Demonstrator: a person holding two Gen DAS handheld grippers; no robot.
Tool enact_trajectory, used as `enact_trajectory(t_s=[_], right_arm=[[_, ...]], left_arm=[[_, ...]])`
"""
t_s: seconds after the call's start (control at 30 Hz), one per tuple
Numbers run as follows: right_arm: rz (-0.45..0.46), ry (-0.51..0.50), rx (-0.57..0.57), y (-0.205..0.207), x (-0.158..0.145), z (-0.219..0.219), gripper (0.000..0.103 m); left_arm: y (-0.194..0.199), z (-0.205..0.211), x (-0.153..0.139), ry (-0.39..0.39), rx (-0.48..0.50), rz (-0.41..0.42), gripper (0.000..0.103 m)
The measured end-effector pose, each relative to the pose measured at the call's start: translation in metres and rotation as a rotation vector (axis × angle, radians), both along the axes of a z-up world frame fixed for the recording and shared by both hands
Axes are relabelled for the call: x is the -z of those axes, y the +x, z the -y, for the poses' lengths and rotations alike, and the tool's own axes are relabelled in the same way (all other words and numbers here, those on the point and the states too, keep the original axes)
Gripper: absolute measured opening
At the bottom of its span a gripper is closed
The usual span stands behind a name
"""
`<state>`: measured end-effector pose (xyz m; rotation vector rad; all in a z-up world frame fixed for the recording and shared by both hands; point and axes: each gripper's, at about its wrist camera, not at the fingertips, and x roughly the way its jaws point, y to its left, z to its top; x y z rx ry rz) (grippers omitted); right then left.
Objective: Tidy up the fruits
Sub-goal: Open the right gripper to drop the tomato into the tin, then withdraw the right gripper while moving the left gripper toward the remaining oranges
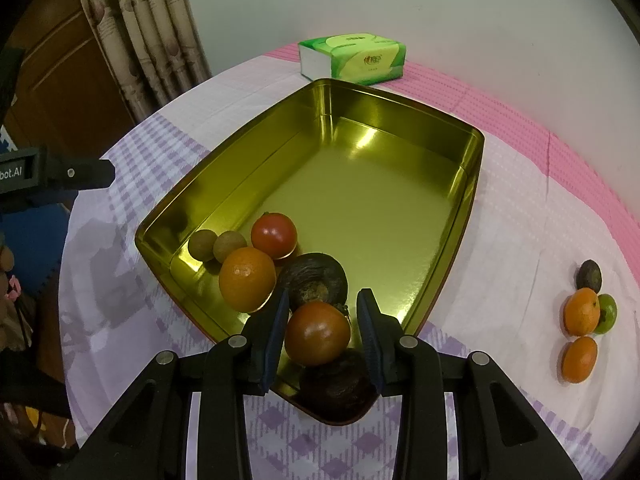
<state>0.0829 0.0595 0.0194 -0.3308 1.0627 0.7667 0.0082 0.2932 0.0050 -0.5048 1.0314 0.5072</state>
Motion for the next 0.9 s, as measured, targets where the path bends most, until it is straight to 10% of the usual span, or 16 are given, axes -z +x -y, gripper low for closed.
enact_trajectory(t_s=[0.2,0.47,0.57,0.9], right_arm=[[0.02,0.073,0.027,-0.002,-0.017,0.013,0.039],[0.106,0.099,0.205,0.014,-0.037,0.086,0.065],[0.125,0.062,0.308,0.028,-0.031,0.126,0.069],[0.116,-0.019,0.597,0.066,0.005,0.263,0.08]], left_arm=[[0.001,0.001,0.0,0.004,0.0,-0.001,0.09],[0.001,0.003,-0.001,0.018,0.005,-0.004,0.09],[0.001,0.011,-0.011,0.124,0.011,0.009,0.09],[0.021,0.081,-0.027,0.277,0.27,0.048,0.09]])
